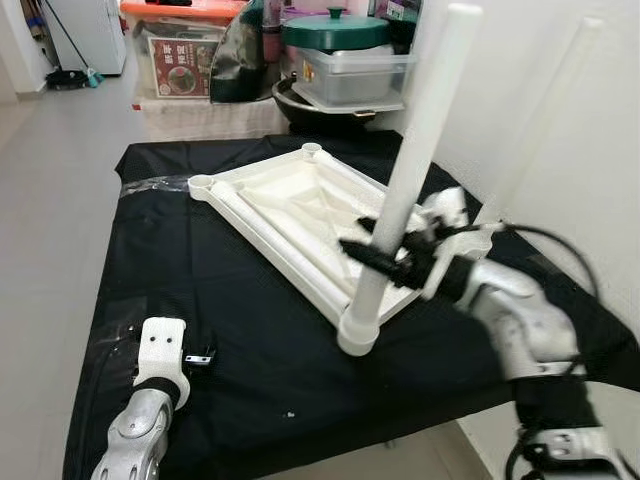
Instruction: Building children table
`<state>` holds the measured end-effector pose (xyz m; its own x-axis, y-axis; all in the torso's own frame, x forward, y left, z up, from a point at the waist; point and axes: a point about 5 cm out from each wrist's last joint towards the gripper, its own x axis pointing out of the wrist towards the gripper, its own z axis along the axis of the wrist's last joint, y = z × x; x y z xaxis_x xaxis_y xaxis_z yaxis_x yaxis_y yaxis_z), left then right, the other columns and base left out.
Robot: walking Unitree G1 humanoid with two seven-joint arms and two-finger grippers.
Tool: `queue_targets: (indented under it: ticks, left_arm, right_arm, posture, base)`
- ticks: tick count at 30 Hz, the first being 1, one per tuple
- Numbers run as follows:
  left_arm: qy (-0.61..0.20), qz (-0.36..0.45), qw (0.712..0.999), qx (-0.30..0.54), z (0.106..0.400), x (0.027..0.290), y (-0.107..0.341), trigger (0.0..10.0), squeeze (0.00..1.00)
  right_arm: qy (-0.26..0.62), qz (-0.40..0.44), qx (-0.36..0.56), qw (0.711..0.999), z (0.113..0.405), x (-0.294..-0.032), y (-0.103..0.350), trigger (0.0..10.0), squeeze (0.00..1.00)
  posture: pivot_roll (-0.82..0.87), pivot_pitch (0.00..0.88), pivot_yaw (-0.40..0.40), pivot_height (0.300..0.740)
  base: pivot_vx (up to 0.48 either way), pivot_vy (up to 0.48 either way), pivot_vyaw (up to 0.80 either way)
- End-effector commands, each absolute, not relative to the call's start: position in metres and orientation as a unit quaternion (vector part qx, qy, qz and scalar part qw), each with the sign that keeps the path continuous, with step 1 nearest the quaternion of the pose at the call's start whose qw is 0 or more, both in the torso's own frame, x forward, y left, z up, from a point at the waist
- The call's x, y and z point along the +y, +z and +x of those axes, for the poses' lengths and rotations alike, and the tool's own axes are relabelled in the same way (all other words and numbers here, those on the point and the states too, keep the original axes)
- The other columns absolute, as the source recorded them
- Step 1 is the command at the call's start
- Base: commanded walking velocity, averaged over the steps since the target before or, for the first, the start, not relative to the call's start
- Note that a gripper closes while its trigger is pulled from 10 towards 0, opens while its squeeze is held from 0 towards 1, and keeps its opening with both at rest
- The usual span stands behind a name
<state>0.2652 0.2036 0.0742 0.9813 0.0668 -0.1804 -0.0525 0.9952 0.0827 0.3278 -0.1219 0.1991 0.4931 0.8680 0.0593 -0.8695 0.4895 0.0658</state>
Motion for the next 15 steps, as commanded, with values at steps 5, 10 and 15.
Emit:
queue_targets:
  ticks: [5, 10, 15]
  left_arm:
    - [0.035, 0.033, 0.989, 0.138, 0.256, 0.206, 0.056, 10.0, 0.0]
    - [0.04, 0.029, 0.991, 0.121, 0.256, 0.208, 0.061, 10.0, 0.0]
    - [0.037, 0.022, 0.995, 0.087, 0.258, 0.206, 0.07, 10.0, 0.0]
  right_arm:
    - [0.46, 0.047, 0.021, 0.886, 0.339, -0.101, 0.181, 0.0, 0.0]
    - [0.19, -0.009, 0.051, 0.98, 0.363, -0.127, 0.166, 0.0, 0.0]
    - [-0.117, -0.029, 0.065, 0.991, 0.339, -0.181, 0.153, 0.0, 0.0]
  posture:
    - [0.13, 0.0, -0.141, 0.74]
    - [0.12, 0.0, -0.136, 0.74]
    - [0.1, 0.0, -0.115, 0.74]
  base:
    - [0.0, 0.0, 0.0]
    - [0.0, 0.0, 0.0]
    - [0.0, 0.0, 0.0]
